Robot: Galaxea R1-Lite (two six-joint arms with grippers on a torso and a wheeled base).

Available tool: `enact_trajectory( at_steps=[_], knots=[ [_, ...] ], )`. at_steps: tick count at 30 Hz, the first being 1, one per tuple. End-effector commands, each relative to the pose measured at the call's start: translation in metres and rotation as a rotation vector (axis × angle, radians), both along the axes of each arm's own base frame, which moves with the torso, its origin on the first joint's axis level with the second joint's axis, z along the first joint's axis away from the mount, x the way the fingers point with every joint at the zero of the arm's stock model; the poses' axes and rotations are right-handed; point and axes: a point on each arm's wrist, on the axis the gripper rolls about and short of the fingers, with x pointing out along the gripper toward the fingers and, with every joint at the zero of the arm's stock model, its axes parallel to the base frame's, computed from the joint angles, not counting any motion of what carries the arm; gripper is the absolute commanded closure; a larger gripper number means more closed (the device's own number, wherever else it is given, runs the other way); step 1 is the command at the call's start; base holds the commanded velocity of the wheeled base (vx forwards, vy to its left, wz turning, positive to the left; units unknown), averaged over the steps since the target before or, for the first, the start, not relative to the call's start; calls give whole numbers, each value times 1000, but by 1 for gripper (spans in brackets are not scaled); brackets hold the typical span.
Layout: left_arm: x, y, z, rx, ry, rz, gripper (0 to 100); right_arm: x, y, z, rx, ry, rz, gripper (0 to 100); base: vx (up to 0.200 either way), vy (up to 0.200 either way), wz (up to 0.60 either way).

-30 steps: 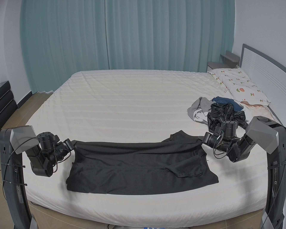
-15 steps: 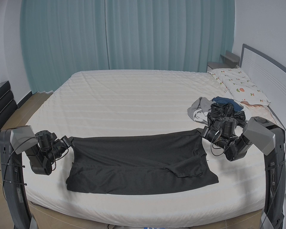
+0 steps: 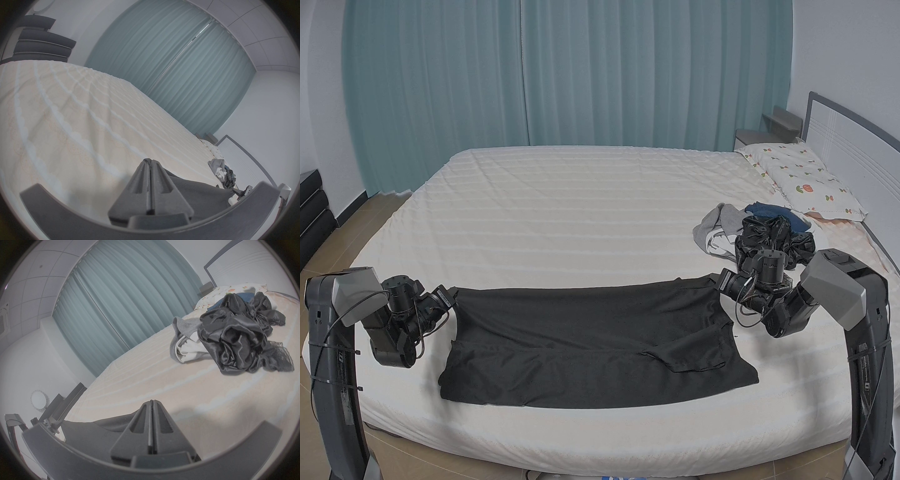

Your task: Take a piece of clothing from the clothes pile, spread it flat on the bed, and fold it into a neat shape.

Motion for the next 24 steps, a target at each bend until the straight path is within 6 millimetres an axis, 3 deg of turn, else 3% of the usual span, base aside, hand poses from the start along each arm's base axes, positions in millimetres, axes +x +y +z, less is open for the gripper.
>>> enact_trajectory(
  at_steps=[1,7,14,24],
  knots=[
    [-6,2,-4,-1,6,1,100,-9,-3,11,1,5,7,100,0,0,0],
    [-23,7,-1,-8,-31,-81,100,-28,-6,21,11,37,42,100,0,0,0],
    [-37,17,-7,68,-17,-145,100,-43,-11,17,-7,76,62,100,0,0,0],
    [-59,19,-18,170,15,-257,100,-80,-15,7,-41,122,114,100,0,0,0]
  ],
)
